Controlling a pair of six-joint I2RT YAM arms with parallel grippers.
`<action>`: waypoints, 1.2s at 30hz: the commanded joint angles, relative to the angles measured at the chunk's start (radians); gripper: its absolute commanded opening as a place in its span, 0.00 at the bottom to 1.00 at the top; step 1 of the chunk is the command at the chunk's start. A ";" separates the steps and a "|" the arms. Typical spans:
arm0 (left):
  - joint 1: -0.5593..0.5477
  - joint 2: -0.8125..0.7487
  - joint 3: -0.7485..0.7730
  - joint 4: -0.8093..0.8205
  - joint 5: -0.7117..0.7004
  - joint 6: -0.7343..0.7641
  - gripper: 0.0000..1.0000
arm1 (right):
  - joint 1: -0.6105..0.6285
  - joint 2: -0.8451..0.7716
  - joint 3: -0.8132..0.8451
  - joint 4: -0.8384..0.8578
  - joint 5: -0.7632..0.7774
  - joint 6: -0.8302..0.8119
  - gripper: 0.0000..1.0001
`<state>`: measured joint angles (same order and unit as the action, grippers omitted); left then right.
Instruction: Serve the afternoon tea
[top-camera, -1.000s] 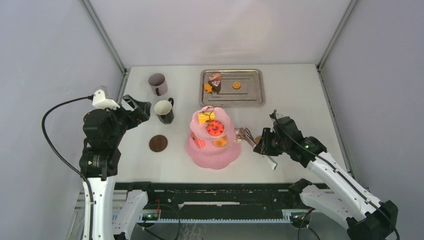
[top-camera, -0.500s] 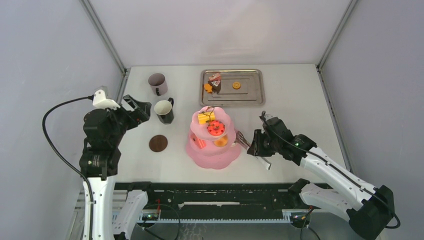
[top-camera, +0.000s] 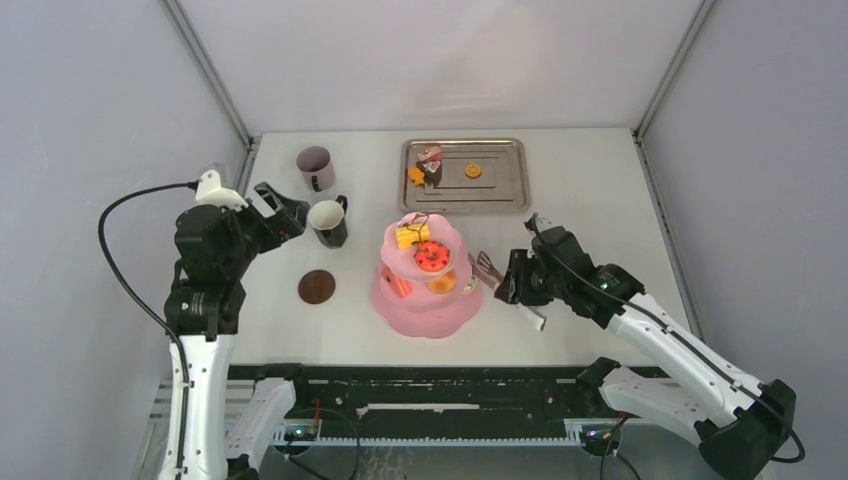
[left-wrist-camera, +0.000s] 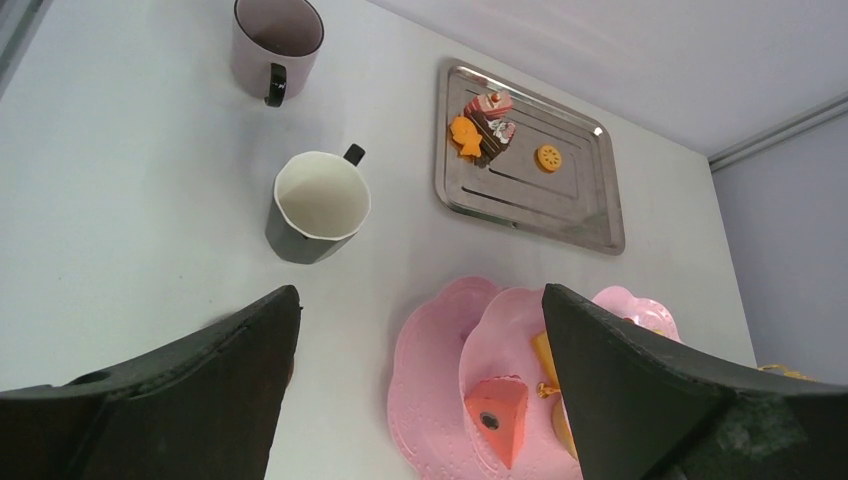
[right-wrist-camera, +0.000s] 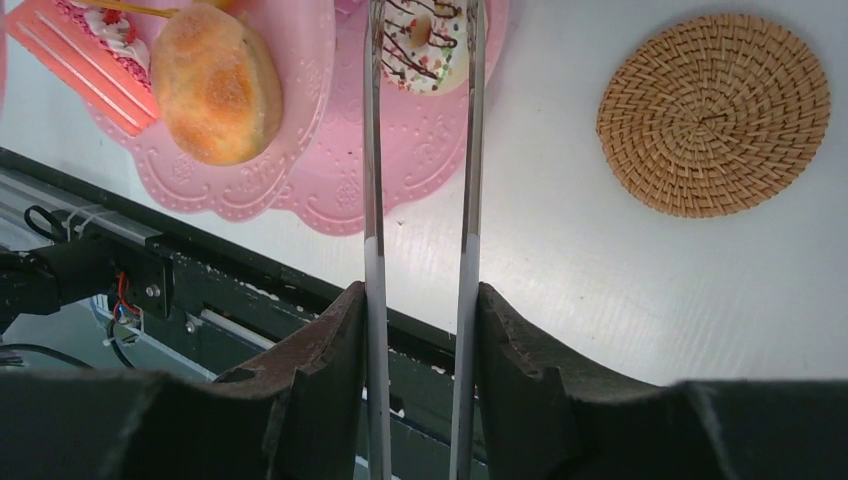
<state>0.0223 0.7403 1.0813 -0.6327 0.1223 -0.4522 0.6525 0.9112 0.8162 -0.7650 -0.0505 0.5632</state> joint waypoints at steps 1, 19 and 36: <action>0.008 0.013 -0.008 0.059 0.031 0.012 0.95 | -0.008 0.023 0.058 0.032 -0.033 -0.033 0.47; 0.006 0.071 -0.002 0.077 0.071 0.021 0.96 | -0.225 0.079 0.151 0.125 -0.094 -0.118 0.44; 0.001 0.196 0.082 0.014 0.090 0.057 0.96 | -0.295 0.820 0.702 0.333 -0.219 -0.148 0.51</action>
<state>0.0219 0.9234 1.0843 -0.6056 0.2146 -0.4347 0.3672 1.6588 1.4086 -0.5098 -0.2245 0.4232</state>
